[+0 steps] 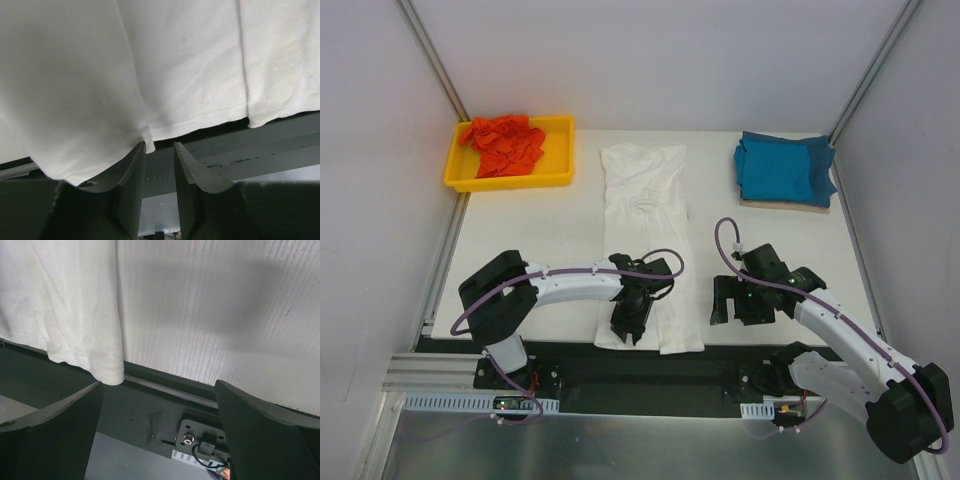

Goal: Fold and stack the t-shirts
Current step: Fold the tshirt

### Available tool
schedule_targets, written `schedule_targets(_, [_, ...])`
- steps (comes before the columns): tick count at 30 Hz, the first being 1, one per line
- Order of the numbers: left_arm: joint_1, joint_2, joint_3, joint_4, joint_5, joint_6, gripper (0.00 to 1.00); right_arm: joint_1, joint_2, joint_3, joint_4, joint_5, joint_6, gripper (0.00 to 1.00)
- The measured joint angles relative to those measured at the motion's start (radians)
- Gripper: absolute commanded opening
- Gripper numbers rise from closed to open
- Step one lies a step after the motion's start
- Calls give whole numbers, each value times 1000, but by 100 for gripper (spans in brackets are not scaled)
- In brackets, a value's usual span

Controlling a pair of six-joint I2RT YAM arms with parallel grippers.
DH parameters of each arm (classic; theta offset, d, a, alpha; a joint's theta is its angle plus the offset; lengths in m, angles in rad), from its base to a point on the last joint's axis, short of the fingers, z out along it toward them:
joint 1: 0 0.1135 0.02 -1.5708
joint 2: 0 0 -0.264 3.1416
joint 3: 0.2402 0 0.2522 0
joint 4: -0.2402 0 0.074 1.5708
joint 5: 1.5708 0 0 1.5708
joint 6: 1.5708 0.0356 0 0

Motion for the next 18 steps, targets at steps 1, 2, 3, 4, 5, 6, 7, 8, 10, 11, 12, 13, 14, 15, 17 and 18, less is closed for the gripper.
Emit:
schedule_targets(1, [0,0,0,-2,-3,0,29,0,0,0,0,0,0,97])
schedule_targets(2, [0,0,0,-6,-6,0,30,0,0,0,1,0,0,97])
schedule_targets(3, [0,0,0,-10,-11,0,30,0,0,0,1,0,0,97])
schedule_targets(4, [0,0,0,-14,-18,0,30,0,0,0,2,0,0,97])
schedule_targets(5, [0,0,0,-20,-28,0,30,0,0,0,2,0,0,97])
schedule_targets(6, [0,0,0,-26,-36,0,29,0,0,0,3,1,0,97])
schedule_targets(7, [0,0,0,-32,-47,0,29,0,0,0,5,2,0,97])
schedule_targets(8, [0,0,0,-39,-55,0,29,0,0,0,6,4,0,97])
schedule_targets(10, [0,0,0,-50,-62,0,27,0,0,0,8,6,0,97])
schedule_targets(11, [0,1,0,-55,-65,0,24,0,0,0,8,8,0,97])
schedule_targets(12, [0,2,0,-58,-69,1,16,0,0,-1,9,8,0,97])
schedule_targets(13, [0,4,0,-59,-74,1,11,0,0,-1,10,8,0,97])
schedule_targets(14, [0,7,0,-60,-77,0,6,0,0,-2,11,9,0,97])
schedule_targets(15, [0,12,0,-61,-80,1,4,0,0,-4,11,9,0,97])
schedule_targets(17, [0,20,0,-61,-82,3,0,0,0,-8,13,13,1,97])
schedule_targets(18, [0,22,0,-61,-82,3,0,0,0,-8,13,15,1,97])
